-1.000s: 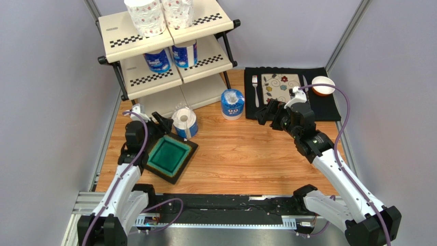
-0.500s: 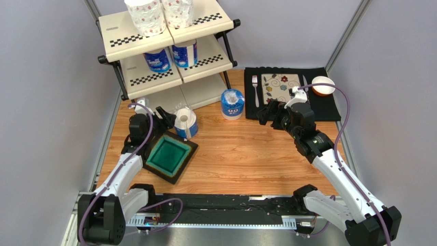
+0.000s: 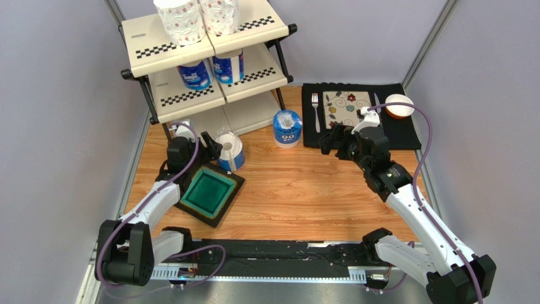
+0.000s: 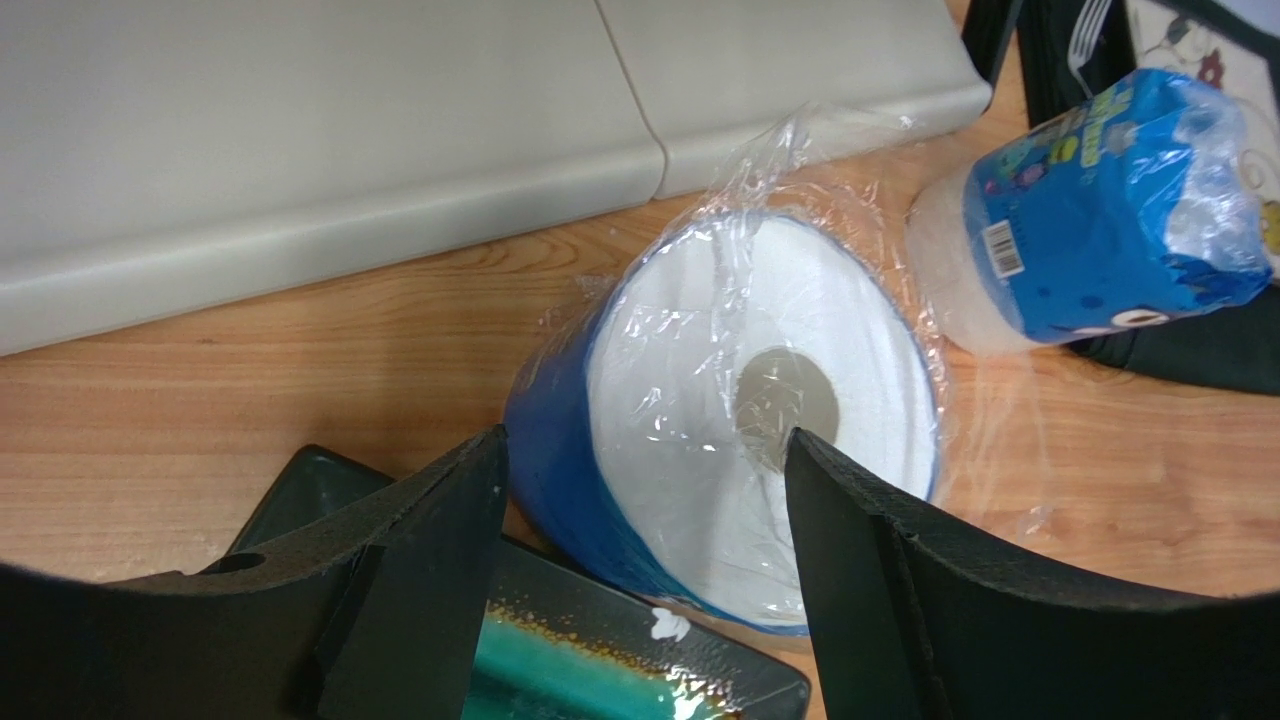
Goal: Place and organize the paper towels onto the shelf
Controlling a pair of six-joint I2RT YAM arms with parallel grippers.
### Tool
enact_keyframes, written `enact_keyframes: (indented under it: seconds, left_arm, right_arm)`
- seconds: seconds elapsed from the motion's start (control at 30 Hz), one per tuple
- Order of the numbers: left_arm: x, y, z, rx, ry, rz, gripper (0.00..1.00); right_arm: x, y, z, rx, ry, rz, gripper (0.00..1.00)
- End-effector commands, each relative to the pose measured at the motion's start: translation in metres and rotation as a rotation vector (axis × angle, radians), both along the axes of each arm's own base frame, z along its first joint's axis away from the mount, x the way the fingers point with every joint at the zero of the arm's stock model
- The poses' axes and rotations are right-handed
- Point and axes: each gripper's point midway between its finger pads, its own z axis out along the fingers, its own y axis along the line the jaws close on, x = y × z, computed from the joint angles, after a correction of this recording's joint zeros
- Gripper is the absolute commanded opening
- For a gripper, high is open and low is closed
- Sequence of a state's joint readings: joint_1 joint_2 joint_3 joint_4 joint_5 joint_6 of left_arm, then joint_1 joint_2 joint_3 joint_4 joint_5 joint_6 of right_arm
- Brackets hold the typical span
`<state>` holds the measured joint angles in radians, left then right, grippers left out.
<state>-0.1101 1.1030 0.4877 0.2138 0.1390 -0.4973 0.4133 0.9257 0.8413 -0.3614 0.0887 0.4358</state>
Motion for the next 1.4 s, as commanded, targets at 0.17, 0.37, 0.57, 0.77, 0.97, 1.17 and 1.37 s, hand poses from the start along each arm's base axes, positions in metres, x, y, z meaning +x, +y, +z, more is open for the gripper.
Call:
enact_keyframes:
  seconds: [0.17, 0.37, 0.57, 0.77, 0.97, 1.17, 1.37]
  left_arm:
    - [0.021, 0.003, 0.015, 0.062, -0.07, -0.003, 0.76]
    - [0.025, 0.001, 0.014, 0.052, -0.067, -0.009, 0.76]
    - [0.023, -0.005, 0.008, 0.047, -0.057, -0.026, 0.75]
    - [0.026, -0.012, 0.003, 0.066, -0.044, -0.053, 0.75]
    - [0.029, -0.012, -0.006, 0.119, -0.013, -0.055, 0.7]
    - [0.03, -0.009, -0.009, 0.158, 0.005, -0.041, 0.49]
    - [0.03, -0.011, -0.019, 0.183, 0.052, -0.044, 0.4]
  right_arm:
    - [0.002, -0.01, 0.012, -0.048, -0.048, -0.022, 0.97]
    - [0.002, -0.01, 0.008, -0.056, -0.041, -0.023, 0.97]
    - [0.004, -0.009, 0.007, -0.057, -0.035, -0.02, 0.97]
    - [0.004, -0.01, 0.004, -0.062, -0.03, -0.022, 0.97]
    - [0.003, -0.009, 0.004, -0.064, -0.027, -0.018, 0.97]
    - [0.003, -0.009, 0.003, -0.066, -0.025, -0.02, 0.97]
    - [0.003, -0.011, 0.002, -0.071, -0.026, -0.024, 0.97]
